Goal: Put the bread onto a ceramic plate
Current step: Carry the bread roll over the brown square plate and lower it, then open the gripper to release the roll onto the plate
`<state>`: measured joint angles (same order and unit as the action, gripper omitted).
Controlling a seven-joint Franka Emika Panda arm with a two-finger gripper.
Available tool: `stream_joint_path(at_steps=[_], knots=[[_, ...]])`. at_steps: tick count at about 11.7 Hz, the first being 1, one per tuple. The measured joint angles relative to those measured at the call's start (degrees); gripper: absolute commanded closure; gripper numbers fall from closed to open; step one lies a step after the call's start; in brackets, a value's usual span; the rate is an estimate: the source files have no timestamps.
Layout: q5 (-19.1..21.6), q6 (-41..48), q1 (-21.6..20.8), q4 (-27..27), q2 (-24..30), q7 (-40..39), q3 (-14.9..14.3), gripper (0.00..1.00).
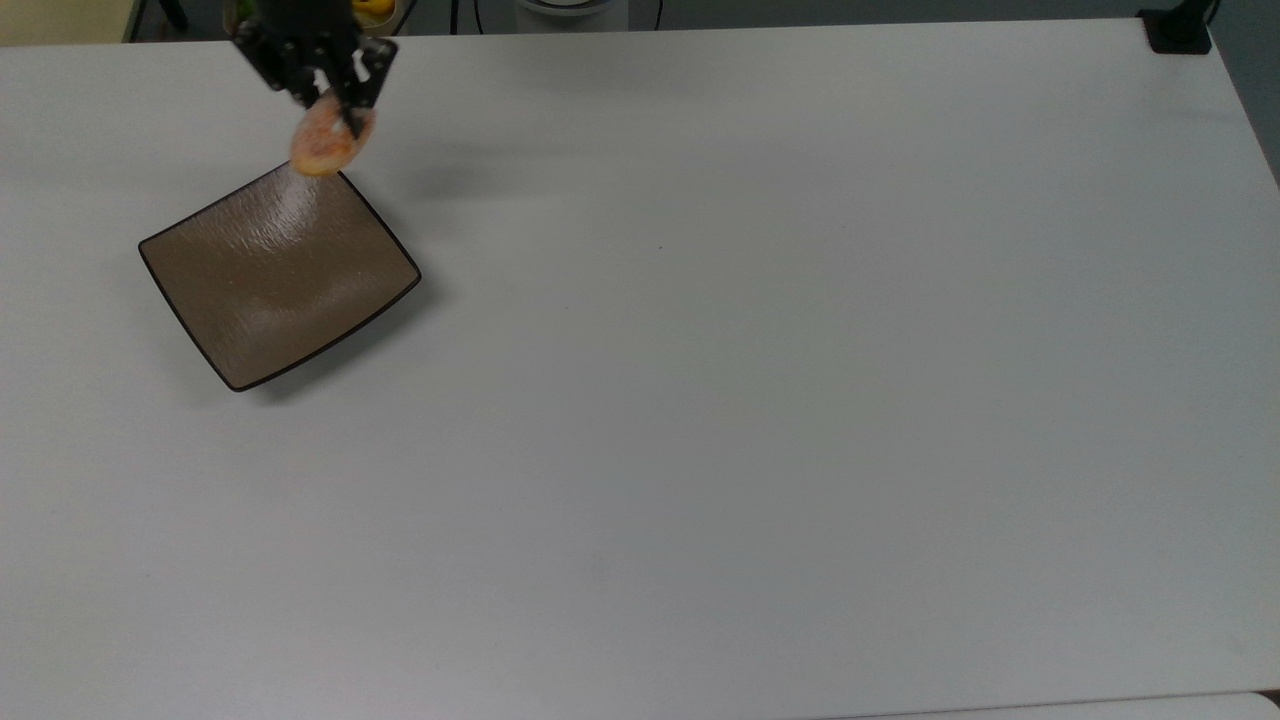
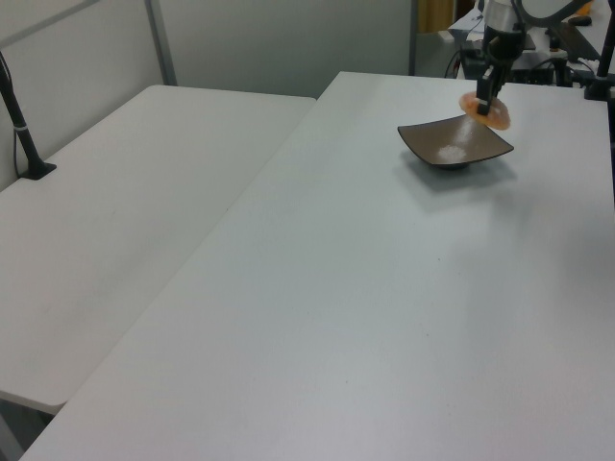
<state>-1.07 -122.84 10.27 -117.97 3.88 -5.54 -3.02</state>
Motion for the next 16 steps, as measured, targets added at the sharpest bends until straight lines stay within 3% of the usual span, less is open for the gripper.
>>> stream_joint_path(at_steps=[3, 4, 5, 6, 16], knots=[[0.0, -6.53, 2.38, 4.48, -7.73, -0.03, -0.04, 0.66], [0.0, -8.32, 3.12, 5.87, -10.73, -0.03, -0.04, 0.55], [0.0, -9.89, 3.55, 6.8, -13.12, -0.03, -0.04, 0.22], [0.0, -11.59, 3.81, 7.45, -15.22, -0.03, -0.04, 0.0], [0.0, -12.23, 3.82, 10.4, -18.32, 0.48, 0.23, 0.0]])
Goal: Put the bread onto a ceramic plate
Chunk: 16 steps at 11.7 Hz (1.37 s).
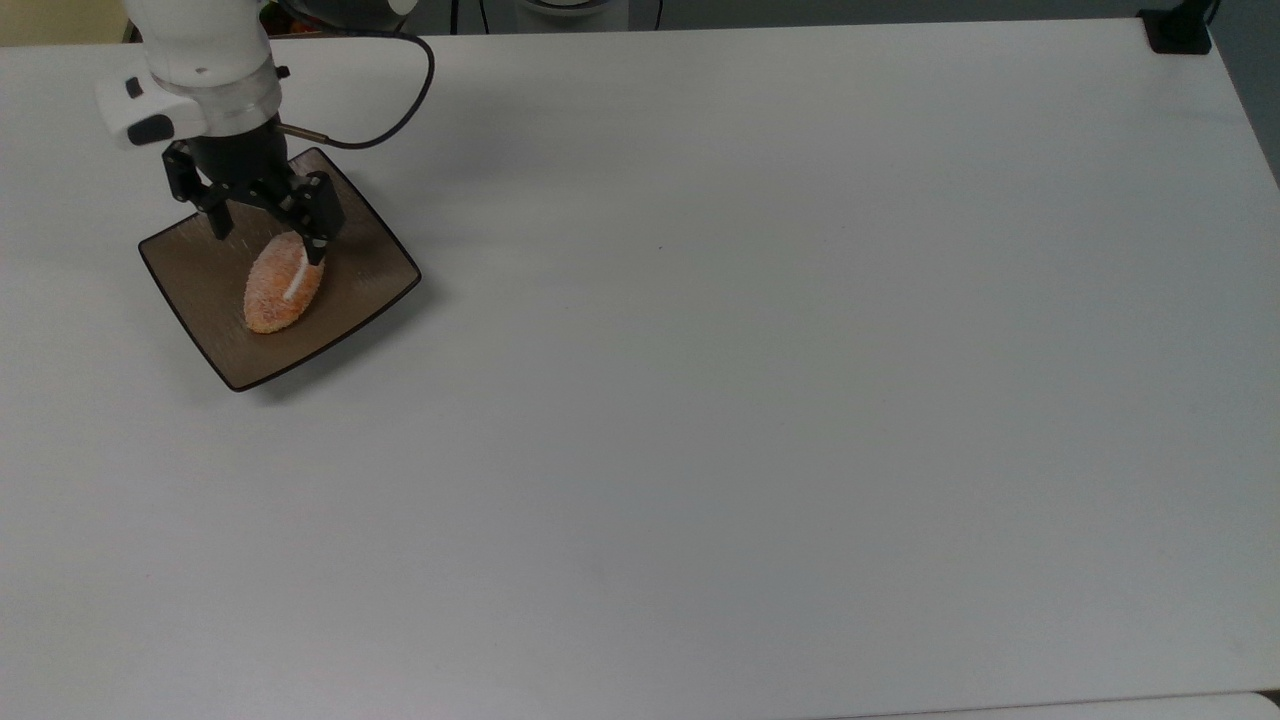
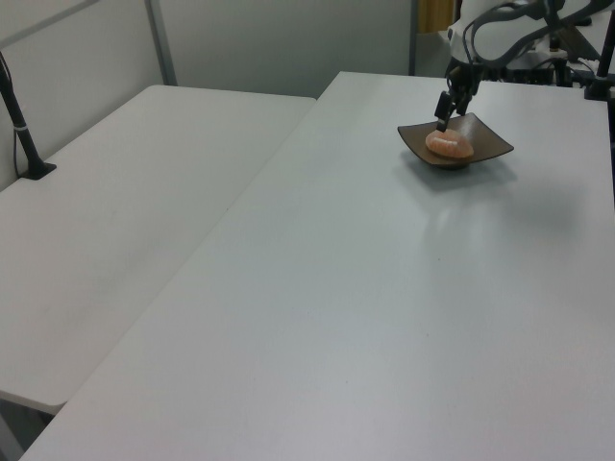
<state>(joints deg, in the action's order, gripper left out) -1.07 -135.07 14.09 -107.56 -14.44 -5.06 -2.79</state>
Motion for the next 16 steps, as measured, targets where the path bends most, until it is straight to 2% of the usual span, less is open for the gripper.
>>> stream_joint_path(at_steps=[2, 6, 8, 10, 14, 16], knots=[[0.0, 2.58, 0.04, 3.11, 0.61, 2.23, 0.0, 0.0], [0.06, 20.3, -0.52, 10.37, 5.5, 3.38, 0.54, 0.0], [0.09, 28.72, -2.49, 11.17, 9.23, 3.48, 0.71, 0.0], [0.1, 35.81, -6.16, 11.17, 12.2, 4.05, 0.87, 0.0], [0.06, 36.52, -14.04, 10.94, 13.05, 8.54, 1.38, 0.0], [0.06, 36.52, -15.13, 10.75, 13.03, 8.88, 2.85, 0.0]])
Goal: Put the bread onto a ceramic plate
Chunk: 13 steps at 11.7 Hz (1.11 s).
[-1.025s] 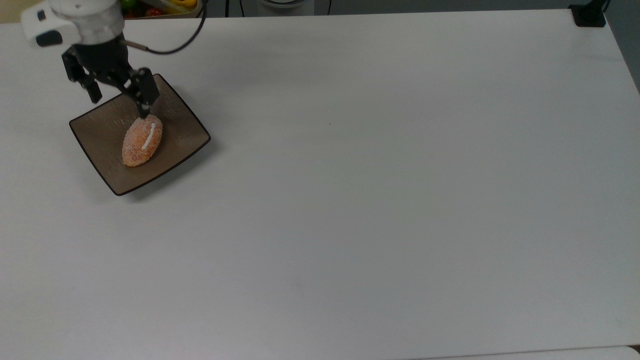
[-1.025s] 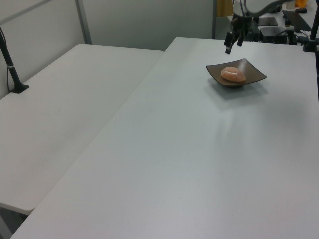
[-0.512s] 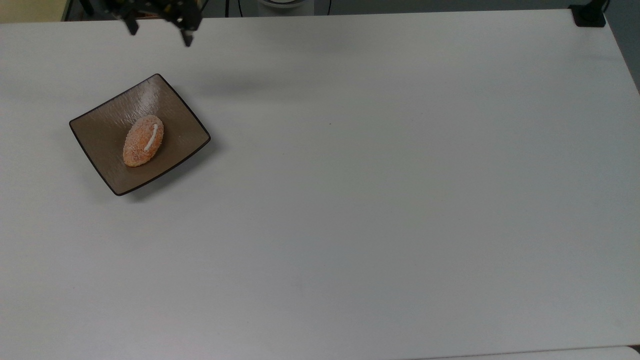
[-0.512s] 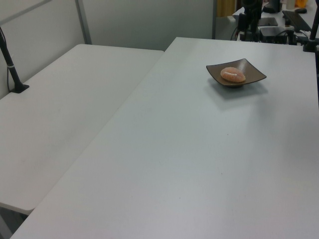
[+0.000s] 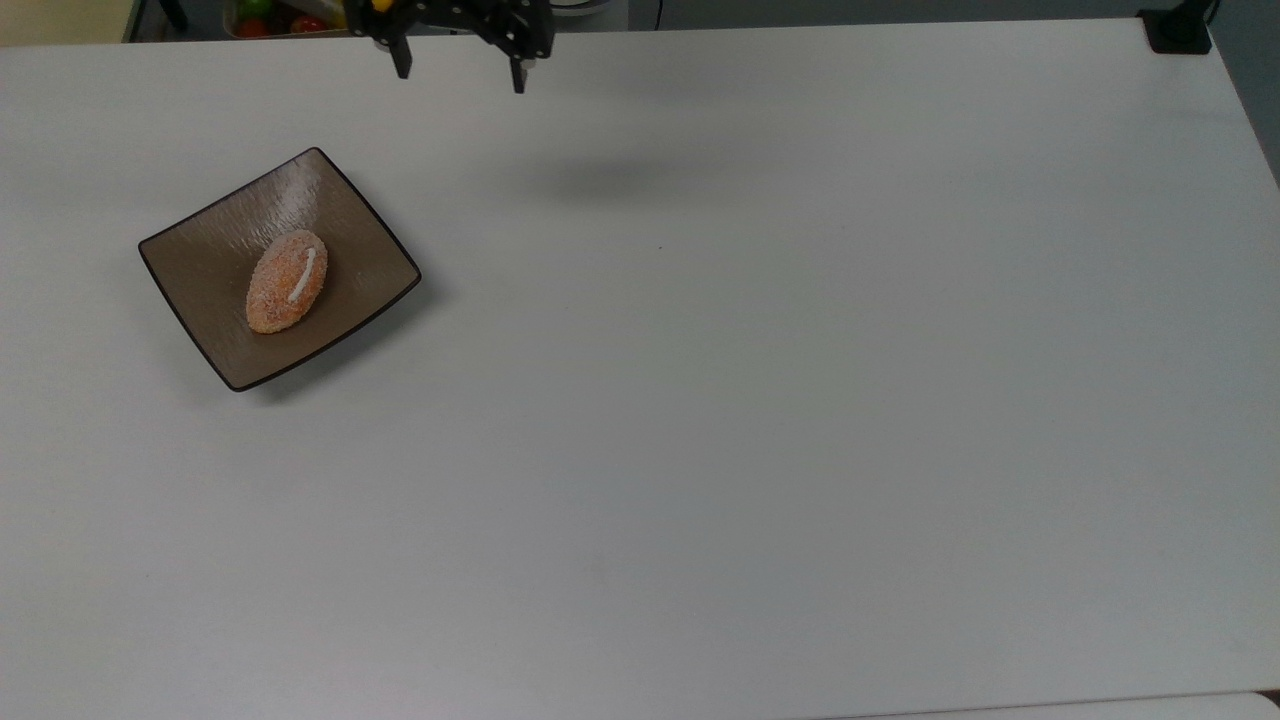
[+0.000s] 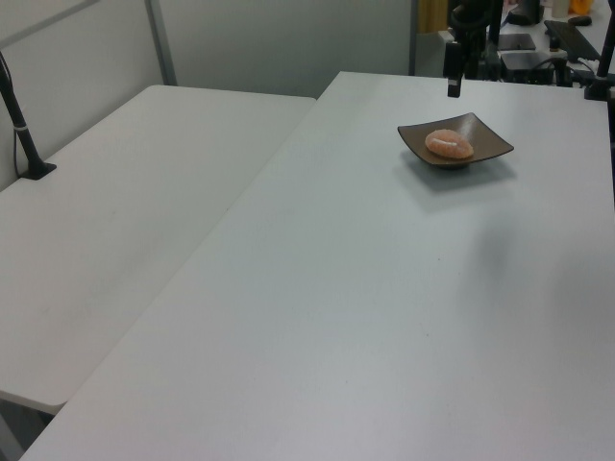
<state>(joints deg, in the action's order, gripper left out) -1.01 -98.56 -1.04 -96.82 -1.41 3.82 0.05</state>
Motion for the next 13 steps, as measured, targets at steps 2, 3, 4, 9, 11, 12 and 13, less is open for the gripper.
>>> stream_joint_path(at_steps=[2, 3, 4, 9, 11, 12, 13], knots=[[-0.46, 0.0, -0.01, -0.08, -0.03, 0.0, 0.87, 0.0], [-1.46, 0.0, -0.01, -0.09, -0.05, 0.0, 0.87, 0.0], [-2.36, 0.0, 0.0, -0.09, -0.08, 0.03, 0.87, 0.0], [-3.53, 0.0, 0.35, -0.1, -0.21, 0.1, 0.86, 0.0], [-3.58, 0.0, 0.63, -0.1, -0.21, 0.11, 0.86, 0.0], [-3.58, 0.0, 0.73, -0.1, -0.21, 0.11, 0.86, 0.0], [-3.58, -0.01, 0.79, -0.08, -0.21, 0.22, 0.81, 0.0]])
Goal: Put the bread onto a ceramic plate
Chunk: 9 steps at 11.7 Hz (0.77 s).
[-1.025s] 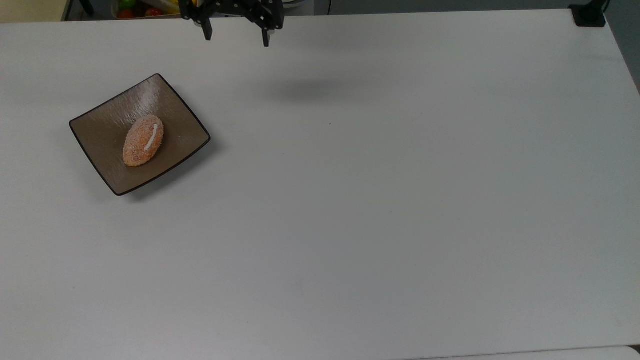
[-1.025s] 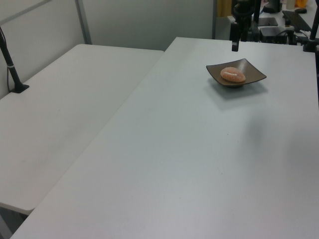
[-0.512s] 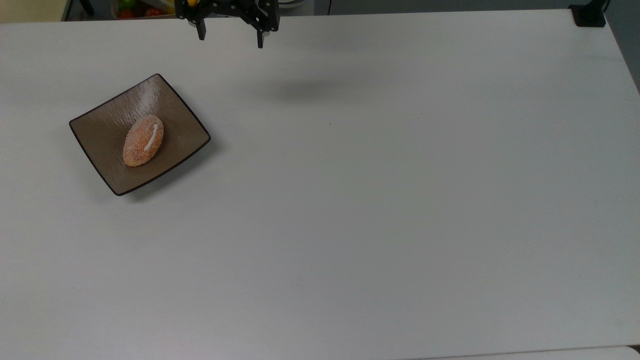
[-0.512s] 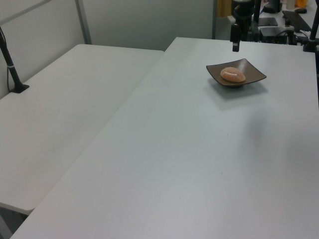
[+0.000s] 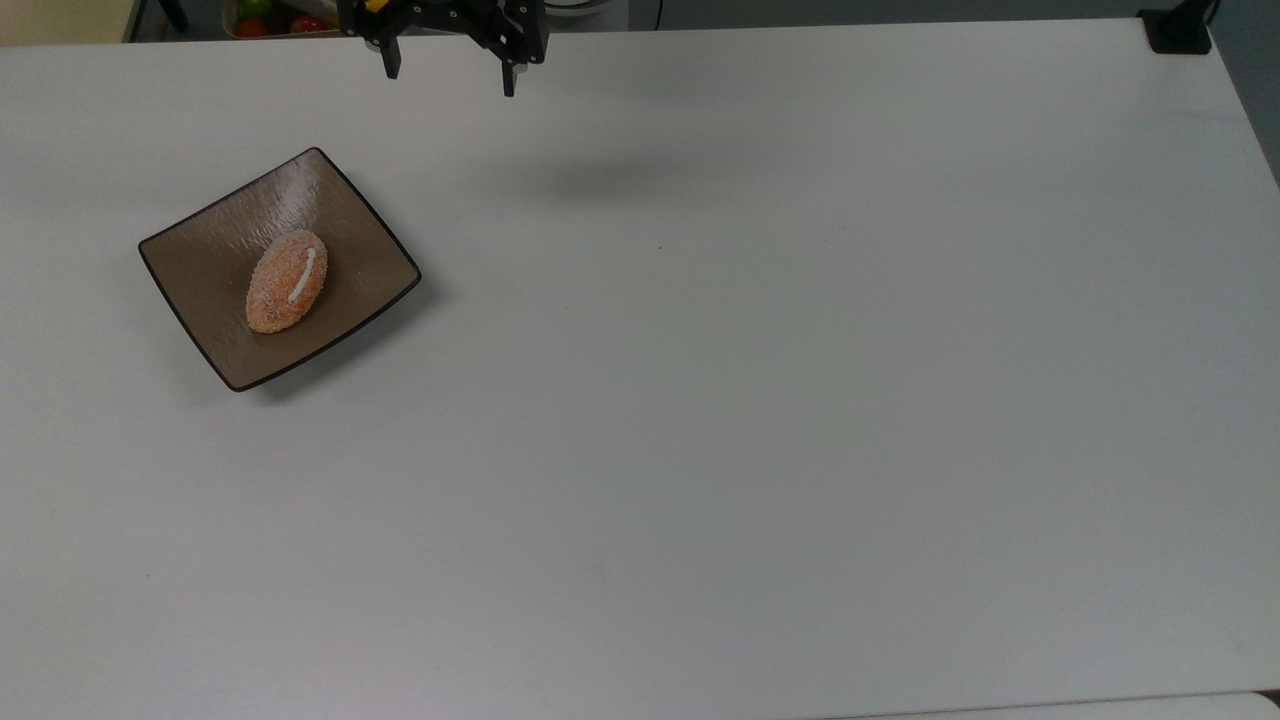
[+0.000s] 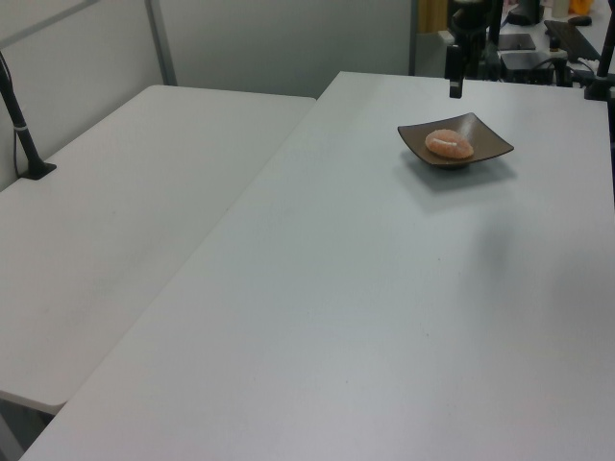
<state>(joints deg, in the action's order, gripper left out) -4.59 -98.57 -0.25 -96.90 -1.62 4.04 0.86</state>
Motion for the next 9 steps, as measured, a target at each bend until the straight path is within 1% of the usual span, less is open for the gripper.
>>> stream_joint_path(at_steps=[2, 4, 5, 7, 9], knots=[[0.02, -0.01, -0.14, 0.01, 0.0, 0.28, -0.51, 0.0], [0.12, -0.6, -2.29, 0.0, -0.09, 0.36, -2.88, 0.0], [0.34, -1.87, -2.72, -0.01, -0.22, 1.53, -3.35, 0.0], [1.36, -3.94, -2.74, -0.2, -0.66, 3.39, -3.46, 0.0], [1.57, -4.13, -2.16, -0.37, -1.04, 3.63, -2.71, 0.0]])
